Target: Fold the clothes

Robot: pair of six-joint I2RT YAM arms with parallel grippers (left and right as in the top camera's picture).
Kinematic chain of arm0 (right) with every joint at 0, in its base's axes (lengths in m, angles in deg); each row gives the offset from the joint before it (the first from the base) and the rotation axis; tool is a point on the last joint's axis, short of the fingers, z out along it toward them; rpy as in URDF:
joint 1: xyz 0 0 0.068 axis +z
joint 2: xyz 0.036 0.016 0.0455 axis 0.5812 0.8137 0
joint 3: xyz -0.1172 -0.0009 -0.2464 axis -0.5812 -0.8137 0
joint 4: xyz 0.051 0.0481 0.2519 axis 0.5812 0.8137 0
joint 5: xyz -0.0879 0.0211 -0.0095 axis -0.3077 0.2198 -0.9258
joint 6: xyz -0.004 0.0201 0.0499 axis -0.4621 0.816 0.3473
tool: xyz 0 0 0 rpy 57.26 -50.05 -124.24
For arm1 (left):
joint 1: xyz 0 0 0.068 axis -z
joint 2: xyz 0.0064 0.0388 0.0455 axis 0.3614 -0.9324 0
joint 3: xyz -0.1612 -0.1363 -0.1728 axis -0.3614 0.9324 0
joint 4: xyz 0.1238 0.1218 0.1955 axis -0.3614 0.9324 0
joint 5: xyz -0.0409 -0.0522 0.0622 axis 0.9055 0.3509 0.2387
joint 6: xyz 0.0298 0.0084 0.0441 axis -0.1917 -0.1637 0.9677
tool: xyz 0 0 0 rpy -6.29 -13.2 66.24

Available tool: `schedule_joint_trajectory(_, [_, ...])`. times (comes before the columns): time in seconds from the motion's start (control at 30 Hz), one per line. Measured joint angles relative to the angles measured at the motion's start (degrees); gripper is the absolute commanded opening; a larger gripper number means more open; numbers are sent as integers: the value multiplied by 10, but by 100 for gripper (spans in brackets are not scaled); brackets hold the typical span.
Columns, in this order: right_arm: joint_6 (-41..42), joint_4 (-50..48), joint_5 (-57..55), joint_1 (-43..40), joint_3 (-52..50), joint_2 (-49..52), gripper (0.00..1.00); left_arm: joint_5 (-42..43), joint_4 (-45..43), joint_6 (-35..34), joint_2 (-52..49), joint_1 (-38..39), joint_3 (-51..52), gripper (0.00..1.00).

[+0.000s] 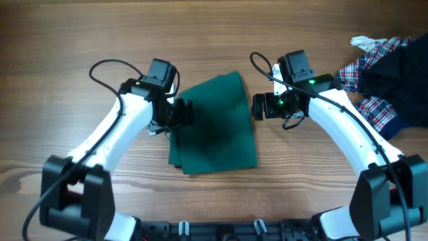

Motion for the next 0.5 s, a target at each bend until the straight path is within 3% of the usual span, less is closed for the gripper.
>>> schedule_joint_trajectory(0.27, [-13,3,0,0,0,0,100,51,-15,36,-83,-59,6,92])
schedule_joint_trajectory(0.5, [-15,0,0,0,0,0,100,213,-157,99,-67,-106,104,92])
